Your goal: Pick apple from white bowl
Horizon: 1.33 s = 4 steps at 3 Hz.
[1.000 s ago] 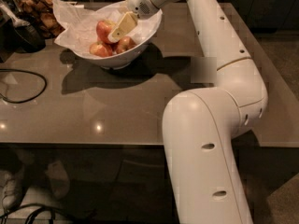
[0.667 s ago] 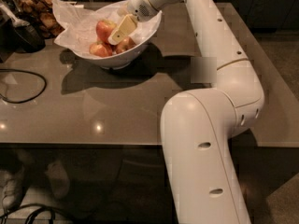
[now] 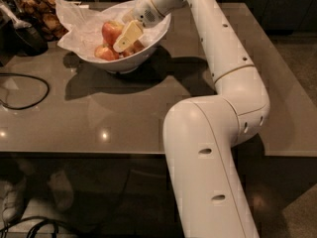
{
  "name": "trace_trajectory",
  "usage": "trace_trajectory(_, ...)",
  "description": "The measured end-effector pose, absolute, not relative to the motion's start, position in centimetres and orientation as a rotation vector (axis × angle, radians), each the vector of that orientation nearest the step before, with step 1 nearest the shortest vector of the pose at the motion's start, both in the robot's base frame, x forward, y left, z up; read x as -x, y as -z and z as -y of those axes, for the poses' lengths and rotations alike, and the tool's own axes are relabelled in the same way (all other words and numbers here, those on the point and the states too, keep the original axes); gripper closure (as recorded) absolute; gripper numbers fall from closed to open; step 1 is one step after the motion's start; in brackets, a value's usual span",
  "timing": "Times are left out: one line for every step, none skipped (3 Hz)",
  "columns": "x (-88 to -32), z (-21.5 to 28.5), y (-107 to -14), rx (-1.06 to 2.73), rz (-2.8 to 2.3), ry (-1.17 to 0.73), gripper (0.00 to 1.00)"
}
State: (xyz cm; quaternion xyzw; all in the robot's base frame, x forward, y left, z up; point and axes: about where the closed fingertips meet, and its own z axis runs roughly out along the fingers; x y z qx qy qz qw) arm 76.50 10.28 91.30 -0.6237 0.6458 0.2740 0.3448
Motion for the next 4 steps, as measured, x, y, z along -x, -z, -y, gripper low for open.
trace_trajectory(-76.48, -10.33, -91.35, 1.623, -1.677, -0.709, 0.31)
trace_trajectory(-76.48, -10.34, -91.35, 1.623, -1.677, -0.709, 0.55)
trace_trajectory(-76.48, -10.34, -91.35, 1.623, -1.677, -0.709, 0.79)
trace_trajectory(-76.48, -10.34, -91.35, 1.623, -1.677, -0.709, 0.99)
